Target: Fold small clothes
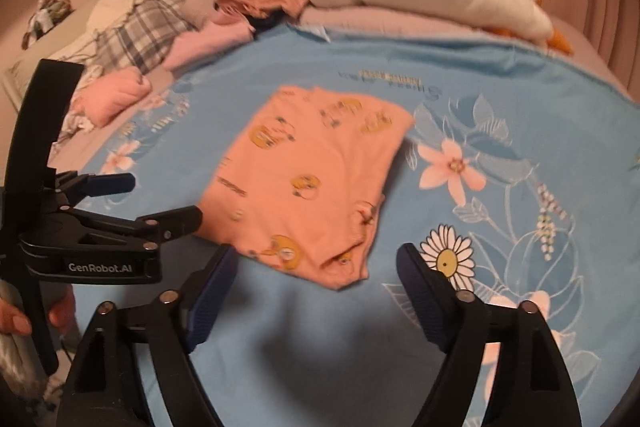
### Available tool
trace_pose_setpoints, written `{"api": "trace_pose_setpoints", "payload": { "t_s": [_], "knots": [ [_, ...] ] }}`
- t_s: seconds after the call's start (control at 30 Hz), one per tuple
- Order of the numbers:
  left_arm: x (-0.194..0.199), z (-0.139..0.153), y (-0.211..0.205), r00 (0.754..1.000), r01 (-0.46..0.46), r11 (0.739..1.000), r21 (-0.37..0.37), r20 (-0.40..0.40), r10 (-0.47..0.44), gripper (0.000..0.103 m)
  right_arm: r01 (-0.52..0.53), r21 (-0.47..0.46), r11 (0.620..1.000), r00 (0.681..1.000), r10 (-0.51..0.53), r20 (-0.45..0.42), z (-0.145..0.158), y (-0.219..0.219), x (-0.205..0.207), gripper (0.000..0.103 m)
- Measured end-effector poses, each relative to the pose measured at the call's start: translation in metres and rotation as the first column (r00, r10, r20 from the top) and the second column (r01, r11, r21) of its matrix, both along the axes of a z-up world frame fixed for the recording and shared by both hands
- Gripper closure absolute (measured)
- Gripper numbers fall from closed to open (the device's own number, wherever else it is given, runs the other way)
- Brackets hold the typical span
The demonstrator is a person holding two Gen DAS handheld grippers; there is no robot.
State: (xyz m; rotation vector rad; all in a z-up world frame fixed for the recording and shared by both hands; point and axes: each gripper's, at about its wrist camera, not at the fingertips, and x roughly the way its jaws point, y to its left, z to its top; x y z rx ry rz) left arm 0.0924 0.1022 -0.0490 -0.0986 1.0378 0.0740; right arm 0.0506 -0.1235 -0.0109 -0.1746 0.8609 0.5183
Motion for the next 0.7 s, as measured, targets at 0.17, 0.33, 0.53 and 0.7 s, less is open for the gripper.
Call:
{"api": "trace_pose_setpoints", "payload": {
  "t_s": [0.17, 0.33, 0.53, 0.7],
  "knots": [
    [-0.022, 0.027, -0.006, 0.999, 0.019, 1.0, 0.016, 0.045, -0.02, 0.0, -0.025, 0.012, 1.0, 0.998, 0.024, 0.056, 0.024, 0.001, -0.023, 0.014],
    [-0.037, 0.039, -0.011, 0.997, 0.024, 0.999, 0.029, 0.066, -0.026, 0.0, -0.022, 0.032, 0.999, 0.997, 0.019, 0.076, 0.034, -0.003, -0.038, 0.009],
    [-0.048, 0.045, -0.019, 0.996, 0.036, 0.999, 0.033, 0.075, -0.039, 0.0, 0.015, 0.044, 0.999, 0.998, -0.018, 0.062, 0.034, -0.012, -0.045, 0.009],
    [-0.054, 0.049, -0.023, 0.996, 0.037, 0.998, 0.041, 0.083, -0.041, 0.0, 0.034, 0.054, 0.998, 0.997, -0.038, 0.07, 0.039, -0.017, -0.05, 0.009]
  ]
}}
